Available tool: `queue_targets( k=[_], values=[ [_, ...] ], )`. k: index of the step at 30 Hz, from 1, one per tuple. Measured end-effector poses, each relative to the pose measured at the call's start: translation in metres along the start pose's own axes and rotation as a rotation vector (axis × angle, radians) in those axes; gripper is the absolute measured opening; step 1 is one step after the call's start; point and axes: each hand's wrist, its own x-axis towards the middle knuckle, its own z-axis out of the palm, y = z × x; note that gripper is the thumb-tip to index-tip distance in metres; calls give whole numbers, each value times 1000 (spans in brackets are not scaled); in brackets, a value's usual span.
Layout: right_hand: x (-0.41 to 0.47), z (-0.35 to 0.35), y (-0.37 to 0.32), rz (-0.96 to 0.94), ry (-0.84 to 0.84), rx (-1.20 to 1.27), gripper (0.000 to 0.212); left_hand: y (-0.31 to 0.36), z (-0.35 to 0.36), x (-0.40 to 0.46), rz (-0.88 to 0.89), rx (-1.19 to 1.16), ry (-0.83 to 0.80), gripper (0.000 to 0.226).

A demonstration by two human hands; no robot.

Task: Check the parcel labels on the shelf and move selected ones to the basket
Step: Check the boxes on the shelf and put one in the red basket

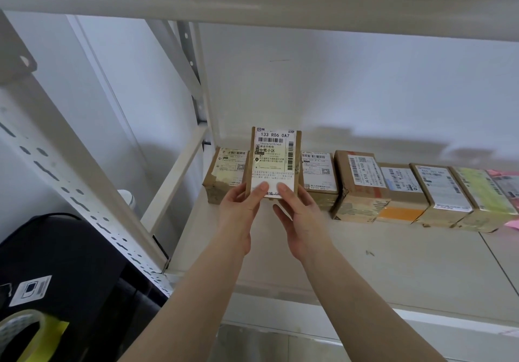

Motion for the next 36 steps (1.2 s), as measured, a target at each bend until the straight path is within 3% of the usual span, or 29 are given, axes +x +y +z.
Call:
queue_targets(
  k=[12,15,17,20,22,25,28,31,36],
  values=[
    [10,0,5,154,128,-37,73,-6,2,10,-113,144,130,68],
    [13,1,8,199,138,-33,66,-7,2,12,-154,161,148,72],
    [14,3,9,232,126,-29,52,-8,2,13,-177,156,156,66],
    [14,6,11,266,138,42,28,-11,4,12,-206,69,157,29],
    [18,9,12,269,167,90,15,-10,4,13,-236,15,195,21],
    [25,16,13,258,177,43,16,-9,-3,23,-269,6,288,58],
    [34,26,14,260,230,-75,34,-8,-12,39,-277,0,406,87],
    [48,33,20,264,293,-164,55,-1,-14,51,-270,-43,483,90],
    [65,38,30,227,396,-263,46,6,-12,68,-277,-59,593,92]
  ],
)
